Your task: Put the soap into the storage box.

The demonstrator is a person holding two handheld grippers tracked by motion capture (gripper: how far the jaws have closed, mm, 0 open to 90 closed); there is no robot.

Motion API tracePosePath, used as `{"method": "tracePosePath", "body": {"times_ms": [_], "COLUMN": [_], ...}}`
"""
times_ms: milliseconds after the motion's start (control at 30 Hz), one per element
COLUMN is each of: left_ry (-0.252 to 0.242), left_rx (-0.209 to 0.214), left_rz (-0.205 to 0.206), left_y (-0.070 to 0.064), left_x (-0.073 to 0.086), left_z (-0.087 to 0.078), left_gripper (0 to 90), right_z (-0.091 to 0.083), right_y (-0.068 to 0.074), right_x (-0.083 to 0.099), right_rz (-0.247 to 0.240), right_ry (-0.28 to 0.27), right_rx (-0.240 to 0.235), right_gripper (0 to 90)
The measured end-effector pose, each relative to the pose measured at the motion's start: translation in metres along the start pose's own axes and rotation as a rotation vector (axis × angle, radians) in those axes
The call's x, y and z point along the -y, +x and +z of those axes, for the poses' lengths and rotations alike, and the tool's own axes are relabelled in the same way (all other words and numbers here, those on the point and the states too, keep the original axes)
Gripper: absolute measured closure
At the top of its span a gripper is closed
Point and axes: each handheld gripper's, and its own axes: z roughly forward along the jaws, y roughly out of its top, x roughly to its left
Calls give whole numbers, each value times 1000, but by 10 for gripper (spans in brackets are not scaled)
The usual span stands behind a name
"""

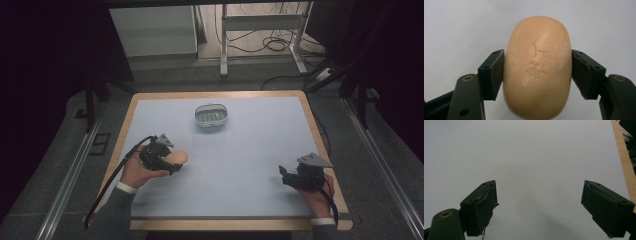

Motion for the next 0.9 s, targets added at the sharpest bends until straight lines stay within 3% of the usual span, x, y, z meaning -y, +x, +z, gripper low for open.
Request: {"method": "tracePosePath", "body": {"times_ms": [433,900], "left_ry": [-16,-22], "left_rx": [-6,-17], "left_rz": [4,15], "left_y": [9,11], "left_x": [-10,-21], "left_z": [-2,-4], "left_gripper": [318,318], "right_z": [0,-3], "right_y": [2,3], "right_x": [0,-1], "right_rz": [-2,-6], "right_ry": [-2,-8], "right_rx": [9,13], "right_gripper": [134,134]}}
